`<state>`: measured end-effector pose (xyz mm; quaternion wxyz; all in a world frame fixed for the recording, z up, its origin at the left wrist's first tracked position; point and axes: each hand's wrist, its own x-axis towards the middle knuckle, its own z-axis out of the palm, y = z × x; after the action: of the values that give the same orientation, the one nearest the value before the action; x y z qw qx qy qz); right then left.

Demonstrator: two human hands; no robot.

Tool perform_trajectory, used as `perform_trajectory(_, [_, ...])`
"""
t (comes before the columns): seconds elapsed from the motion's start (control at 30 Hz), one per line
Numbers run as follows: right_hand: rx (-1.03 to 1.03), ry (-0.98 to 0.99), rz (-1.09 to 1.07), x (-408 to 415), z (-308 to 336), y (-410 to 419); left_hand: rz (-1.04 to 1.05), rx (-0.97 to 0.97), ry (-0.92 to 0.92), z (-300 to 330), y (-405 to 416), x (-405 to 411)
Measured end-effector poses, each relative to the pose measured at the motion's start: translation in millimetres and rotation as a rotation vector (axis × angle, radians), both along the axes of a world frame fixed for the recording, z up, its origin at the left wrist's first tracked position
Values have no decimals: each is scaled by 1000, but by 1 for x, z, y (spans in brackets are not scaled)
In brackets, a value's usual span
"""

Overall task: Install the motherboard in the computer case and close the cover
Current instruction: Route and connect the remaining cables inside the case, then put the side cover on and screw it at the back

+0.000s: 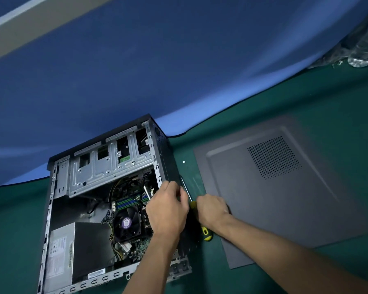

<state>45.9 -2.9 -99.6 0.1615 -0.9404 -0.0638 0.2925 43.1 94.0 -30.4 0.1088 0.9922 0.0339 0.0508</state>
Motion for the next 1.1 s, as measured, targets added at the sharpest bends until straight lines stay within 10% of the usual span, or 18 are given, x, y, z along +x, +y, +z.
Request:
perform_trajectory(0.53, [-274,-129,780,18,-3,-15,17,-39,-17,-1,2,-1])
perform_trajectory(0.97, [303,-540,260,35,127,-41,112,-203,-14,8,3,-10])
perform_trajectory(1.1, [465,-617,167,32,149,-30,316,-927,192,41,-2,10])
